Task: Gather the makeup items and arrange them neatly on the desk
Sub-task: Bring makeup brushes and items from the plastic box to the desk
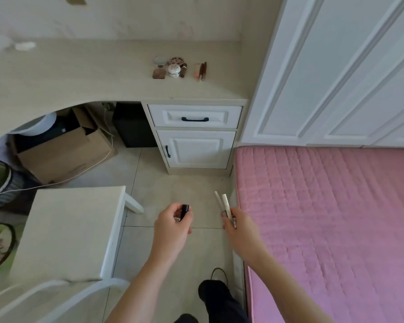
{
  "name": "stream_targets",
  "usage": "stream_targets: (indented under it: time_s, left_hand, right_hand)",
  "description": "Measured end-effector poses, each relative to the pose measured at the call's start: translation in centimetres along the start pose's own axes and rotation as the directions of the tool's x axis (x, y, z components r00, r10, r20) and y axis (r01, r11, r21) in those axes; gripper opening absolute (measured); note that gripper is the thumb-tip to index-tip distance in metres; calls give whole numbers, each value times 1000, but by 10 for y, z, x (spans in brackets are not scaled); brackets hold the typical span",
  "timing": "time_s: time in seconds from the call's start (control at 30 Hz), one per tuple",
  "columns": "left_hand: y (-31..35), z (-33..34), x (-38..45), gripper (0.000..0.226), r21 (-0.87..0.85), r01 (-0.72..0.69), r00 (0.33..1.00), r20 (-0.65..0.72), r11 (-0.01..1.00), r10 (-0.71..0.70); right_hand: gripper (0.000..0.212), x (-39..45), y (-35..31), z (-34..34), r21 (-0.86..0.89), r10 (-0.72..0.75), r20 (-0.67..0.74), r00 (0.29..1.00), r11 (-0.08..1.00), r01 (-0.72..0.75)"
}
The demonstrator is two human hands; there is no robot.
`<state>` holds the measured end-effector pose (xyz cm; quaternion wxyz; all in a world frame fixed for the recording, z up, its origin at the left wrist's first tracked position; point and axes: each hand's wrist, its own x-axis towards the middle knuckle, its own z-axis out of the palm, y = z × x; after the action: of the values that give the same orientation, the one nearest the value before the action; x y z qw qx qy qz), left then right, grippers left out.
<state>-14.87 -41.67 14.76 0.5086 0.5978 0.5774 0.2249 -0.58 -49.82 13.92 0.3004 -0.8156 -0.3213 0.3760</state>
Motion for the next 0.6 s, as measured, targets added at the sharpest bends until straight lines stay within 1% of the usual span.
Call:
stream_targets:
  time_s: [0.2, 0.33, 0.4, 0.6]
  left_hand:
    - [35, 12, 64, 12, -41, 17, 999, -31, 999, -18]
    - [53, 9, 111, 5, -103, 46, 997, -53, 994, -51]
    - [61, 5, 137, 6, -133, 56, 996, -60, 989, -65]
    - [85, -11, 234, 5, -86, 27, 1000, -1, 996, -27]
  right_hand:
    - [17, 79, -35, -21, -21, -43, 25, 999, 999, 44]
    - [15, 125, -57, -24, -36, -61, 26, 998, 997, 62]
    - [15, 150, -70, -23, -29, -56, 17, 998, 998, 56]
    - [14, 227, -122, -16, 37, -25, -14, 1000, 999, 25]
